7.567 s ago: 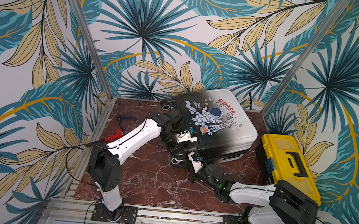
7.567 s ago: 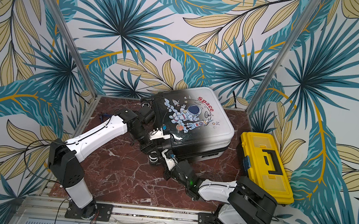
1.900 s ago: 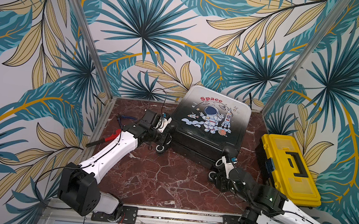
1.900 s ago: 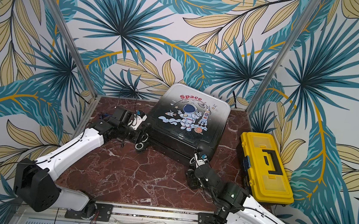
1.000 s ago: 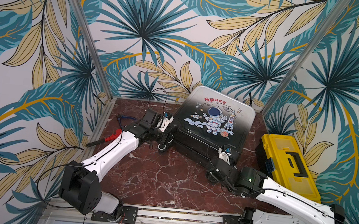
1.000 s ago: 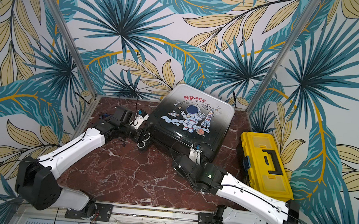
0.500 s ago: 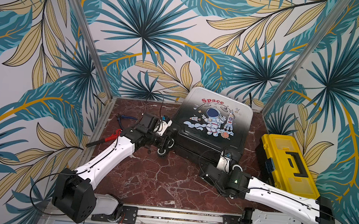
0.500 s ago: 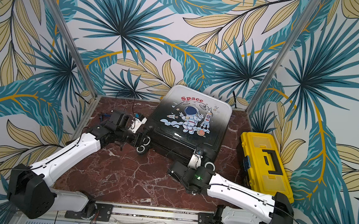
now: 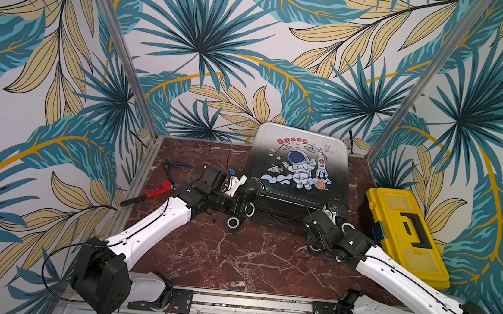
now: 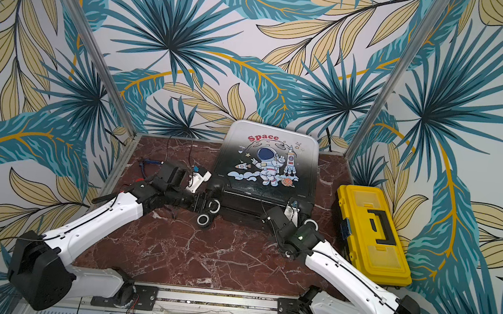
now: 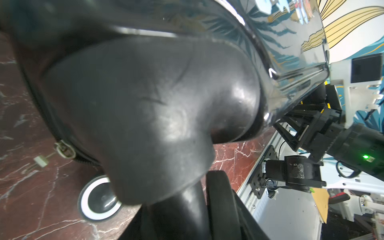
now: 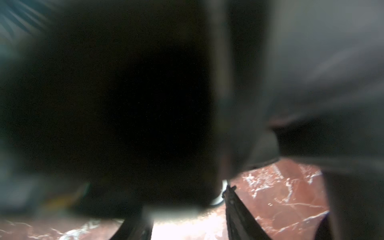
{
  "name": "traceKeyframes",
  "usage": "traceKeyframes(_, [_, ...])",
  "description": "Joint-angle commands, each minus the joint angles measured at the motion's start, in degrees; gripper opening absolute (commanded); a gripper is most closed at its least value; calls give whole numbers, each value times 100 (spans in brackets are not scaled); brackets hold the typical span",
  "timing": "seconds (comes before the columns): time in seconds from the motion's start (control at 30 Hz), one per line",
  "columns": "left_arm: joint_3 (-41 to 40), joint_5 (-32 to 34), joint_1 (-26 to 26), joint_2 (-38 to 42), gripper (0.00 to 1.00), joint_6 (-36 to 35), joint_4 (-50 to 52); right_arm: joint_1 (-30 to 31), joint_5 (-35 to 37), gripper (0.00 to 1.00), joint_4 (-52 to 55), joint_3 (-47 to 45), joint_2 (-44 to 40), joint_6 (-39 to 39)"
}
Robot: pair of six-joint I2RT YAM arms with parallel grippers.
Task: Close the suitcase zippers
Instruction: Zip the zipper on the suitcase.
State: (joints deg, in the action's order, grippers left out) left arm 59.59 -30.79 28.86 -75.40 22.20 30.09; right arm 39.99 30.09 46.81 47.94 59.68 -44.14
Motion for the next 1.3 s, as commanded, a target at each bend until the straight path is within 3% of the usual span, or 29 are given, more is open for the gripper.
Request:
traceKeyframes(0.0, [-22, -195, 125, 150, 21, -958, -627, -518, 101, 55, -320, 30, 210, 1273])
traceKeyframes(0.27, [8, 583, 338, -102, 22, -454, -1395, -1320, -916, 55, -1965, 264, 858, 2485])
traceKeyframes(0.4, [306, 900, 473, -363, 23, -343, -1618, -1327, -1223, 56, -1806, 426, 1132, 2189])
traceKeyframes(0.53, [461, 958, 532, -502, 23, -349, -1703, -1282, -1457, 56, -1547, 18, 982, 1629])
traceKeyframes(0.8, [705, 820, 537, -695, 23, -429, -1714, -1020, -869, 54, -420, -641, 386, 590])
traceKeyframes(0.93, [728, 730, 548, -744, 23, -452, -1717, -1023, -688, 52, -511, -987, 84, 330])
traceKeyframes(1.03, [714, 692, 546, -746, 23, -444, -1749, -1026, -297, 48, -1004, -1211, 150, 415])
traceKeyframes(1.27, [685, 653, 550, -712, 24, -490, -1752, -1021, 229, 43, -3333, -1845, -419, 1075])
